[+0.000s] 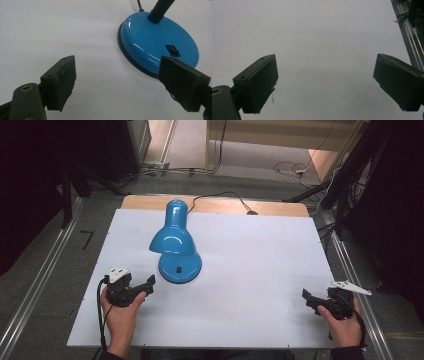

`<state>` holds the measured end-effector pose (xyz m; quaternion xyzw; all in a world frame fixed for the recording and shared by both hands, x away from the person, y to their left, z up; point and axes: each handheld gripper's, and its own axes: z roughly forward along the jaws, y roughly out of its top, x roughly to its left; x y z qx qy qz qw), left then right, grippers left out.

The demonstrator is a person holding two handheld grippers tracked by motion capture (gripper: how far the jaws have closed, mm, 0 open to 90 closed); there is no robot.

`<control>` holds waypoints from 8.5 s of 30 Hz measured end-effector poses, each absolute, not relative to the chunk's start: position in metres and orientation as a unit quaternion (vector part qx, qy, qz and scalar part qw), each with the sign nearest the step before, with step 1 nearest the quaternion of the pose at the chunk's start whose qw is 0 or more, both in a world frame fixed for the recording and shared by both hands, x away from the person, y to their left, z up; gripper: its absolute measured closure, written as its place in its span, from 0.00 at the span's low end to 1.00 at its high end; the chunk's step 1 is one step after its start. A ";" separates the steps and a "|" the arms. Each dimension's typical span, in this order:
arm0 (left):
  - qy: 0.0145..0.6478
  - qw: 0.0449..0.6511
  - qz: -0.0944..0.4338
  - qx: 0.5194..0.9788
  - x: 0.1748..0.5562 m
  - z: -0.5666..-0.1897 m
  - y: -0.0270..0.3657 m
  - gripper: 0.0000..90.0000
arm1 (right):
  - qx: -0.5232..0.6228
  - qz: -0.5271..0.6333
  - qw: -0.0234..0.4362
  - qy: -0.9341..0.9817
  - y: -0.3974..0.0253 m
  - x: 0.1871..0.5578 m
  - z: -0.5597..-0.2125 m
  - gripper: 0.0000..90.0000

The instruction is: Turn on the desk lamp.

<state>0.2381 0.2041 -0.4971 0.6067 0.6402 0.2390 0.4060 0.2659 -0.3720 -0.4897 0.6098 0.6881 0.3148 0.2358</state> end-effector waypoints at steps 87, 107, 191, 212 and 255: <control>0.608 0.422 0.224 0.634 0.278 -0.494 0.173 0.23 | 0.621 0.312 0.227 0.683 -0.376 0.268 -0.493 0.06; 0.607 0.421 0.224 0.636 0.287 -0.495 0.164 0.27 | 0.621 0.315 0.220 0.683 -0.377 0.268 -0.493 0.06; 0.526 0.437 0.207 0.700 0.290 -0.504 0.136 1.00 | 0.625 0.317 0.215 0.680 -0.380 0.268 -0.494 0.08; 0.520 0.433 0.215 0.704 0.289 -0.504 0.135 1.00 | 0.626 0.318 0.213 0.679 -0.380 0.268 -0.493 0.08; 0.523 0.437 0.188 0.708 0.285 -0.498 0.144 0.37 | 0.628 0.320 0.216 0.675 -0.383 0.268 -0.493 0.10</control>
